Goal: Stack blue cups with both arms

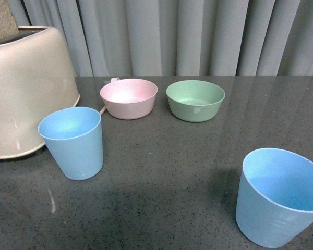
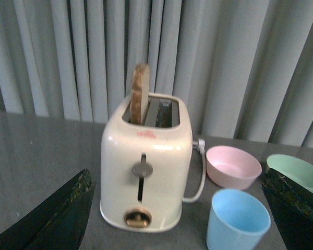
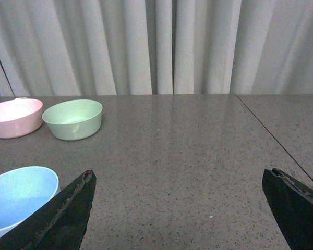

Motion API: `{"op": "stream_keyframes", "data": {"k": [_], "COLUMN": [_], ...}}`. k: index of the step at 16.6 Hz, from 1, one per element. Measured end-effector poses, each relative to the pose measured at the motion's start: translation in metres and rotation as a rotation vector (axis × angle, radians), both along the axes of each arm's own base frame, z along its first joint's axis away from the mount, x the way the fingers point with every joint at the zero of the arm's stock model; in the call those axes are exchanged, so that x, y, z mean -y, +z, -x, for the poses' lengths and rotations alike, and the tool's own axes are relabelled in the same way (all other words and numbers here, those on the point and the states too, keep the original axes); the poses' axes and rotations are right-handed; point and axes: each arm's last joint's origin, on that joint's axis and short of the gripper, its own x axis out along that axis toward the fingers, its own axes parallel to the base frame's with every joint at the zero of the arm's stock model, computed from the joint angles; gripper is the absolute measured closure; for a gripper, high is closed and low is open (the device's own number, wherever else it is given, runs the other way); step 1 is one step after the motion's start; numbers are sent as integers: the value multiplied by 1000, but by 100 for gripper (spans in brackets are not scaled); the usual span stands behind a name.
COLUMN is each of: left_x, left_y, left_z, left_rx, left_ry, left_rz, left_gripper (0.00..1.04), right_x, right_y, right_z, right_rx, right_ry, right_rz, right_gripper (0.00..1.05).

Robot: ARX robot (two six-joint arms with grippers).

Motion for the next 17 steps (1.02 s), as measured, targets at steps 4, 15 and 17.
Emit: {"op": "stream_keyframes", "data": {"k": [4,15,17], "left_x": [3,81,83], "left_y": [53,15,5], "left_z": [-61,-171,-174], "left_rx": [27,-701,-747], "left_ry": [-178,-684,-697], "left_rz": [-179,-499,-527], "left_gripper": [7,7,7], "right_x": [0,0,0], "right_y": [0,0,0], "right_z": [0,0,0], "right_rx": [0,0,0], "right_ry": [0,0,0], "right_rz": [0,0,0], "right_gripper": [7,7,7]}}
